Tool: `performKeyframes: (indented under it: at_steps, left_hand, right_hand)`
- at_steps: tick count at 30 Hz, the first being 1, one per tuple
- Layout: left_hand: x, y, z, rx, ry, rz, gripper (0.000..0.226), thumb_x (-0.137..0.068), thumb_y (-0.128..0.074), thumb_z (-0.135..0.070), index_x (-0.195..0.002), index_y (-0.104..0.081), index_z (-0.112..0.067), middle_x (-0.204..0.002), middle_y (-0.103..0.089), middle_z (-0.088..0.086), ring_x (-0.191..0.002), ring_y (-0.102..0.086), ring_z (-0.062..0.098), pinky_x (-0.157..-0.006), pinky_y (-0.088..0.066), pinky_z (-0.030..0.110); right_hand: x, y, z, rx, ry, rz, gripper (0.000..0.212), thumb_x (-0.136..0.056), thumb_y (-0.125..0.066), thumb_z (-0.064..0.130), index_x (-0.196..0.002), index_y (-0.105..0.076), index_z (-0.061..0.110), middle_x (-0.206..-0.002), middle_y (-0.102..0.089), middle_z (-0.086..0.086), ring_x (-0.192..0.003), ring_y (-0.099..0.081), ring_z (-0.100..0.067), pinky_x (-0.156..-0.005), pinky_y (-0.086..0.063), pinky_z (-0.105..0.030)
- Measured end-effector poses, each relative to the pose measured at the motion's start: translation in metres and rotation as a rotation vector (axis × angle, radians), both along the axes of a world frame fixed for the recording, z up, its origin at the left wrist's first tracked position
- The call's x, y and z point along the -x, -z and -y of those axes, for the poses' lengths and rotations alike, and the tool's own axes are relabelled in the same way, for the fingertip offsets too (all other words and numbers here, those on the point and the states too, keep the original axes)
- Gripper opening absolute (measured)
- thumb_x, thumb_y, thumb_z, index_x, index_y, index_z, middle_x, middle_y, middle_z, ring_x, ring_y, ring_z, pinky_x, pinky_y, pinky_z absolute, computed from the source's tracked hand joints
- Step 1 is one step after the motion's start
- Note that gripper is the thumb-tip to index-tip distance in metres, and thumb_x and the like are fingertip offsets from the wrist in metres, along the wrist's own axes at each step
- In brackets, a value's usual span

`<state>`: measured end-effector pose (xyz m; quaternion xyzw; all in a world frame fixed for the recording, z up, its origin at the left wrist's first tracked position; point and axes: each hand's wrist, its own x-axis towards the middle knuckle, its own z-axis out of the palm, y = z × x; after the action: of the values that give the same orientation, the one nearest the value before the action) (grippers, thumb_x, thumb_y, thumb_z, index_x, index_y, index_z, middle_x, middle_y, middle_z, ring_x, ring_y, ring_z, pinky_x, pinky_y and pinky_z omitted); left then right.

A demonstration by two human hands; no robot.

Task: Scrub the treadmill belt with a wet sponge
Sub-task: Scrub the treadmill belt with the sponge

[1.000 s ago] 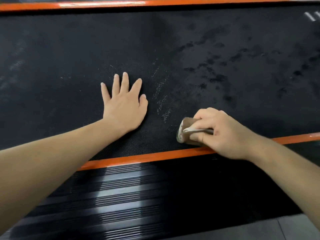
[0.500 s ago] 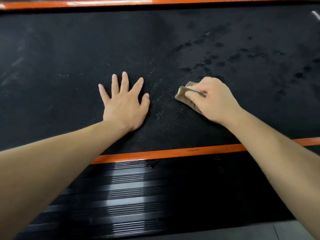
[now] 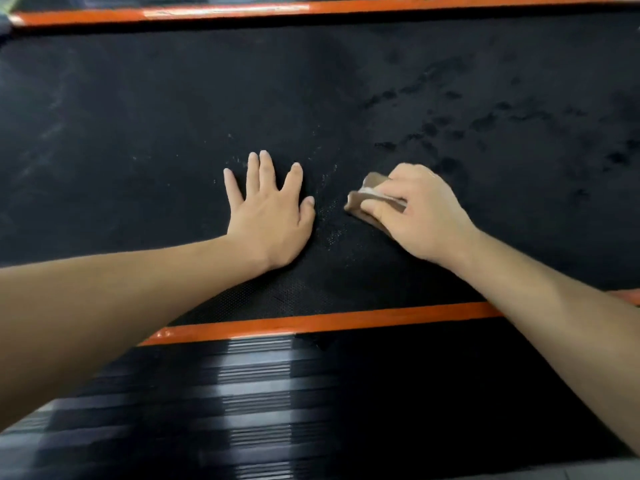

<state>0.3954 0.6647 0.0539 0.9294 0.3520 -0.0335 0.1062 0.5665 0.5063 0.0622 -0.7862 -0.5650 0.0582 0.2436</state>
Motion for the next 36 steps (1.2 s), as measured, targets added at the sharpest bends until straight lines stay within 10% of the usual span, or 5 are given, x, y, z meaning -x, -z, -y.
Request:
performKeyframes:
  at_steps: [6, 10, 15, 21, 36]
  left_hand:
    - [-0.033, 0.0, -0.025, -0.003, -0.011, 0.14, 0.048, -0.105, -0.036, -0.045, -0.136, -0.041, -0.009, -0.168, -0.015, 0.022, -0.157, 0.005, 0.036, -0.124, 0.006, 0.059]
    - [-0.042, 0.009, -0.025, 0.009, -0.004, 0.149, 0.054, -0.105, -0.032, -0.046, -0.149, -0.031, -0.014, -0.169, -0.003, 0.024, -0.157, 0.009, 0.036, -0.125, 0.008, 0.056]
    - [-0.038, 0.005, -0.029, 0.031, -0.001, 0.158, 0.058, -0.104, -0.035, -0.045, -0.155, -0.028, -0.018, -0.17, -0.003, 0.021, -0.157, 0.007, 0.036, -0.124, 0.008, 0.058]
    - [-0.064, 0.005, -0.033, -0.008, -0.022, 0.125, 0.055, -0.103, -0.036, -0.045, -0.153, -0.03, -0.021, -0.17, -0.005, 0.018, -0.157, 0.005, 0.038, -0.122, 0.009, 0.064]
    - [-0.088, 0.012, -0.037, -0.027, -0.108, 0.079, 0.065, -0.102, -0.02, -0.051, -0.163, -0.01, -0.029, -0.172, 0.004, 0.01, -0.156, 0.015, 0.036, -0.122, 0.012, 0.062]
  right_hand:
    - [-0.045, -0.005, -0.048, -0.007, 0.386, 0.011, 0.029, -0.096, -0.059, 0.044, -0.102, -0.077, 0.022, -0.09, -0.052, 0.0, -0.086, -0.054, -0.023, -0.071, -0.037, -0.032]
    - [-0.012, -0.002, -0.041, 0.012, 0.095, -0.005, 0.022, -0.096, -0.064, 0.035, -0.095, -0.078, 0.019, -0.084, -0.055, 0.0, -0.084, -0.053, -0.019, -0.073, -0.038, -0.03]
    - [-0.062, -0.015, -0.078, 0.025, 0.43, 0.036, 0.031, -0.098, -0.059, 0.039, -0.091, -0.075, 0.013, -0.085, -0.057, -0.002, -0.089, -0.059, -0.025, -0.072, -0.036, -0.031]
    - [-0.043, -0.005, -0.059, 0.029, 0.106, 0.042, 0.034, -0.095, -0.058, 0.043, -0.083, -0.073, 0.015, -0.082, -0.055, -0.002, -0.079, -0.053, -0.02, -0.07, -0.043, -0.038]
    - [-0.121, -0.011, -0.116, -0.038, 0.262, 0.034, 0.021, -0.097, -0.057, 0.042, -0.084, -0.07, 0.031, -0.085, -0.051, 0.001, -0.087, -0.057, -0.028, -0.081, -0.047, -0.044]
